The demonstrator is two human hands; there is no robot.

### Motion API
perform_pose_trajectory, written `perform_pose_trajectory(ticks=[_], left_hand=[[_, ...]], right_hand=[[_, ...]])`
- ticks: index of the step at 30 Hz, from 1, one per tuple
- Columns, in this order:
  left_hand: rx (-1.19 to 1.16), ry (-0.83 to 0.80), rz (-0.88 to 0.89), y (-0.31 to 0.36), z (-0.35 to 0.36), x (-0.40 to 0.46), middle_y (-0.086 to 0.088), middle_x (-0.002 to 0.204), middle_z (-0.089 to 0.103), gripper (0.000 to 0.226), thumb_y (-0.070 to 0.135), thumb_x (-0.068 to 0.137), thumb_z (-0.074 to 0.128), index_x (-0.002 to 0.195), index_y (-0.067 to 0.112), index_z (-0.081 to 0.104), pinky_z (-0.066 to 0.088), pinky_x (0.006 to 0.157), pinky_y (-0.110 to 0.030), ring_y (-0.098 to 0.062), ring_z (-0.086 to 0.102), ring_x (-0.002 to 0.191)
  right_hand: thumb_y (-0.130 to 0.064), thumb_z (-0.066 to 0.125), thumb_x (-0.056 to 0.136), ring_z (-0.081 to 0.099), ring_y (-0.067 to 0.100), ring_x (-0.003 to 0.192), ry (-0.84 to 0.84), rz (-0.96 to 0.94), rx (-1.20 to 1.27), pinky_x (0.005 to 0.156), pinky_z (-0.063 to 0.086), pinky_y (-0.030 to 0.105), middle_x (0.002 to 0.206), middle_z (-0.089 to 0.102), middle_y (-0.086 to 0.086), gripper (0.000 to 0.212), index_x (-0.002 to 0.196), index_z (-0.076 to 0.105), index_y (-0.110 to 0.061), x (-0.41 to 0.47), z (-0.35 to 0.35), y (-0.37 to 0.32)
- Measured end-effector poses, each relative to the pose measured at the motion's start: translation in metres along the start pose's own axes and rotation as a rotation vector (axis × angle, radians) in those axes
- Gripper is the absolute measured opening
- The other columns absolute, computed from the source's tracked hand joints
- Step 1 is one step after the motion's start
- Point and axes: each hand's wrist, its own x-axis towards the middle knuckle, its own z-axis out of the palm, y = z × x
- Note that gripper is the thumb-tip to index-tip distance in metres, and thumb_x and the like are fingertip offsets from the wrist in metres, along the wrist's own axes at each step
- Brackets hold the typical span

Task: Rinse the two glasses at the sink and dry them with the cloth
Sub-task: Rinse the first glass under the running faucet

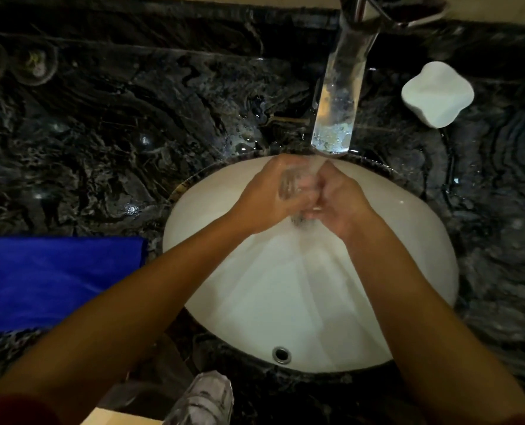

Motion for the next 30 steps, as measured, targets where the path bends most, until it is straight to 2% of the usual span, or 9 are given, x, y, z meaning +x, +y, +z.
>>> perform_pose_trajectory(ticks=[3,6,9,12,16,20,22,26,30], left_hand=[[-0.152,0.062,-0.207,0.008,0.005,-0.001,-0.002,0.094,0.066,0.023,0.047,0.093,0.060,0.103,0.029,0.050,0.048,0.057,-0.031,-0.015,0.065,0.074],[-0.459,0.087,-0.502,0.017,0.007,-0.002,-0.001,0.058,0.049,0.036,0.049,0.106,0.041,0.097,0.019,0.059,0.027,0.040,-0.019,-0.012,0.041,0.040],[-0.640,-0.032,-0.751,0.016,0.005,-0.006,0.000,0.055,0.046,0.046,0.054,0.103,0.038,0.100,0.013,0.059,0.022,0.039,-0.017,-0.011,0.035,0.036],[-0.732,-0.175,-0.793,0.013,0.004,-0.006,-0.001,0.062,0.046,0.040,0.052,0.103,0.045,0.087,0.017,0.054,0.021,0.036,-0.016,-0.008,0.030,0.038],[-0.633,-0.308,-0.648,0.023,0.003,0.000,-0.009,0.092,0.071,0.064,0.066,0.098,0.042,0.116,0.008,0.063,0.055,0.062,-0.032,-0.021,0.068,0.072],[-0.785,-0.369,-0.617,0.039,0.006,0.002,-0.021,0.114,0.066,0.070,0.064,0.096,0.051,0.132,0.005,0.063,0.056,0.090,-0.047,-0.035,0.068,0.095],[-0.814,-0.280,-0.622,0.041,0.007,0.004,-0.019,0.116,0.068,0.071,0.060,0.093,0.060,0.139,0.005,0.058,0.056,0.087,-0.044,-0.032,0.070,0.093],[-0.767,-0.091,-0.607,0.040,0.017,0.009,-0.009,0.114,0.077,0.045,0.051,0.102,0.052,0.127,0.017,0.067,0.059,0.085,-0.035,-0.022,0.074,0.102],[-0.790,-0.027,-0.679,0.037,0.021,0.007,0.003,0.090,0.079,0.045,0.058,0.101,0.047,0.109,0.021,0.071,0.058,0.085,-0.035,-0.017,0.075,0.089]], right_hand=[[-0.051,0.062,0.089,0.054,0.033,0.076,-0.023,-0.098,-0.100,0.054,0.043,0.030,0.091,0.067,0.021,0.044,0.103,0.077,-0.013,-0.011,0.005,0.002],[-0.031,0.061,0.100,0.072,0.026,0.070,-0.047,-0.249,-0.255,0.051,0.051,0.030,0.083,0.078,0.013,0.027,0.097,0.078,-0.011,-0.024,0.006,0.003],[-0.019,0.063,0.099,0.069,0.031,0.061,-0.011,-0.341,-0.323,0.044,0.051,0.030,0.071,0.075,0.017,0.025,0.078,0.076,-0.011,-0.028,0.002,0.001],[-0.023,0.064,0.099,0.053,0.028,0.042,0.091,-0.393,-0.305,0.040,0.043,0.025,0.048,0.058,0.015,0.047,0.053,0.062,-0.014,-0.026,-0.007,-0.006],[-0.033,0.065,0.096,0.043,0.017,0.037,0.159,-0.401,-0.232,0.042,0.035,0.024,0.046,0.049,0.008,0.049,0.064,0.060,0.003,-0.026,-0.006,-0.004],[-0.035,0.057,0.100,0.050,0.007,0.038,0.241,-0.292,-0.230,0.039,0.034,0.018,0.046,0.056,-0.006,0.043,0.060,0.064,-0.020,-0.025,0.006,-0.004],[-0.029,0.053,0.101,0.061,0.005,0.052,0.260,-0.346,-0.215,0.047,0.043,0.021,0.061,0.067,-0.007,0.029,0.076,0.066,-0.020,-0.026,0.013,-0.001],[-0.026,0.044,0.101,0.064,0.017,0.106,0.321,-0.530,-0.395,0.093,0.054,0.040,0.114,0.064,0.001,0.013,0.110,0.052,-0.030,-0.024,0.025,0.017],[-0.040,0.033,0.105,0.012,0.016,0.157,0.202,-0.604,-0.825,0.126,0.017,0.032,0.169,0.018,0.003,0.058,0.160,0.023,-0.024,-0.060,0.030,0.053]])
